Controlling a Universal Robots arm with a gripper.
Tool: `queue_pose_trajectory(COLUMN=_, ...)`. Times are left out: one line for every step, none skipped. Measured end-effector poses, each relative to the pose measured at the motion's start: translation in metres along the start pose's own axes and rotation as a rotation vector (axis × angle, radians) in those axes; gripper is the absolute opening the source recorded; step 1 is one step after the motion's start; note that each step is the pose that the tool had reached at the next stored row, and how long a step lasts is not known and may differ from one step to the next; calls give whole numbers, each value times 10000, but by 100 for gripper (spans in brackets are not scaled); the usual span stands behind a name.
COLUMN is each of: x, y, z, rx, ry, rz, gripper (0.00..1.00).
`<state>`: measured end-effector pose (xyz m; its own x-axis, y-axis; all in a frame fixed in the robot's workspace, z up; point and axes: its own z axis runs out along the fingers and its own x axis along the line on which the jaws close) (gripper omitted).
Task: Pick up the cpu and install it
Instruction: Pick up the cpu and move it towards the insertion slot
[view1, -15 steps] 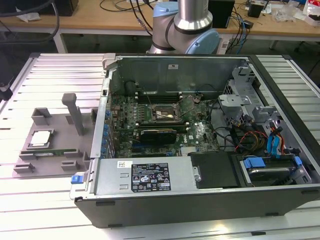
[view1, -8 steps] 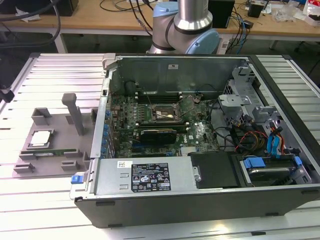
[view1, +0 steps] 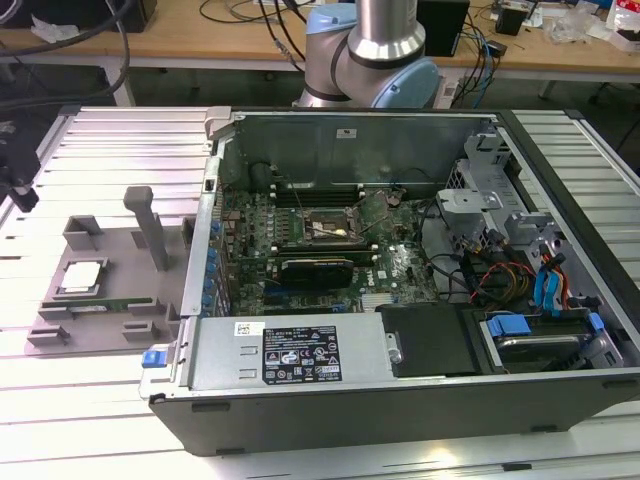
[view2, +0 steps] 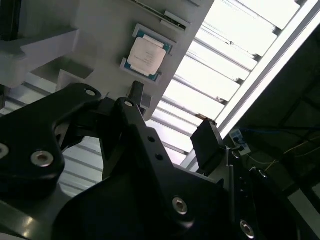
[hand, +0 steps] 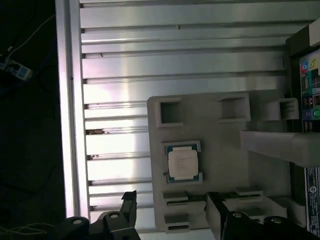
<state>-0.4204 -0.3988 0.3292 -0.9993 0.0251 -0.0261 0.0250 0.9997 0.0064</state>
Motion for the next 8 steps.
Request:
queue_pose_trajectory(x=-3, y=-1, z=3, rx=51, ry=1, rz=-191, gripper=66)
queue_pose_trajectory(x=-5, y=-1, z=9, rx=66, ry=0, rz=-325, gripper=66)
queue_pose_trajectory(x=-9, y=0, z=14, rx=70, ry=0, rz=-424, gripper=66)
queue_pose_trajectory(x=-12, y=1, z=18, rx=69, ry=0, rz=-443, gripper=66)
queue_pose_trajectory(x=-15, y=0, z=21, rx=69, ry=0, rz=-446, gripper=66)
queue_pose_trajectory(x=-19, y=0, z=27, rx=69, ry=0, rz=-447, gripper=66)
queue_pose_trajectory(x=-23, y=0, z=36, rx=69, ry=1, rz=-447, gripper=66)
queue_pose_trajectory(x=-24, y=0, z=41, rx=70, ry=2, rz=-447, gripper=66)
